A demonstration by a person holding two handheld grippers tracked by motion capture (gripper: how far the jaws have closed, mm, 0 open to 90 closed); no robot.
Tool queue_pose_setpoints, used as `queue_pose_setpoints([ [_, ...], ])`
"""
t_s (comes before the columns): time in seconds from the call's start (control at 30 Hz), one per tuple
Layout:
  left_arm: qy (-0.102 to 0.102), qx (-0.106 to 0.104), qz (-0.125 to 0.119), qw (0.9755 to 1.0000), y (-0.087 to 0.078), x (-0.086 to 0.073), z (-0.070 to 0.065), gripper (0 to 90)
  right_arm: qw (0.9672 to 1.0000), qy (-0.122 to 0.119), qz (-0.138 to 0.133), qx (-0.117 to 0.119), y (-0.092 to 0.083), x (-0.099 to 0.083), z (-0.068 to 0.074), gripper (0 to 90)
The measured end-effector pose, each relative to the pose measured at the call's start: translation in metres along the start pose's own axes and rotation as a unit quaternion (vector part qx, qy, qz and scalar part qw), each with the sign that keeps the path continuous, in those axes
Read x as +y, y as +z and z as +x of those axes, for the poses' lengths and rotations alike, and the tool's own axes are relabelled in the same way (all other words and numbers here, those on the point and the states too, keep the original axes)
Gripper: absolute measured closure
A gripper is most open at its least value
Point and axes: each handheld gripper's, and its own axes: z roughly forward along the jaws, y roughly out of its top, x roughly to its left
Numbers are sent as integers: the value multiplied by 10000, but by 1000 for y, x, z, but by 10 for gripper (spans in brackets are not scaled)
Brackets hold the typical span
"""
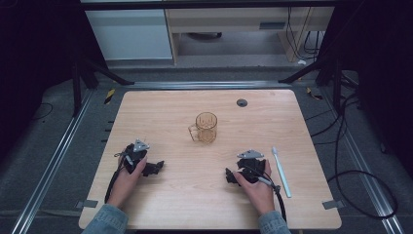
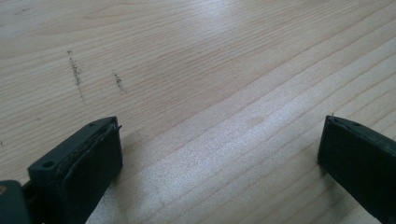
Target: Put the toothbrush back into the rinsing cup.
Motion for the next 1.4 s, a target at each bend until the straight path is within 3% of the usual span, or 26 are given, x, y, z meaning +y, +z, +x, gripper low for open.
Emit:
queue_pose_setpoints([
  [0.07,1,0,1,10000,0,0,0,0,9999,-100,14,40,-4,2,0,121],
  [0.17,0,0,-1,10000,0,0,0,0,9996,-280,7,-60,-12,6,2,107],
  [0.27,3,0,1,10000,0,0,0,0,9986,-522,30,-98,-26,11,2,149],
  [0.4,1,0,1,10000,0,0,0,0,9966,-780,235,-113,-47,14,-3,174],
  [0.67,2,-8,0,10000,0,0,0,0,9933,-891,646,-355,-74,17,-24,199],
  [0.87,-8,3,-2,10000,0,0,0,0,9924,-755,885,-400,-93,26,-53,266],
  [1.07,-8,5,-1,10000,0,0,0,0,9919,-633,1067,-276,-97,35,-65,317],
  [1.2,-8,8,0,10000,0,0,0,0,9896,-512,1321,-234,-98,41,-77,323],
  [1.4,-28,26,-2,10000,0,0,-1,0,9885,-472,1412,-258,-101,48,-86,349],
])
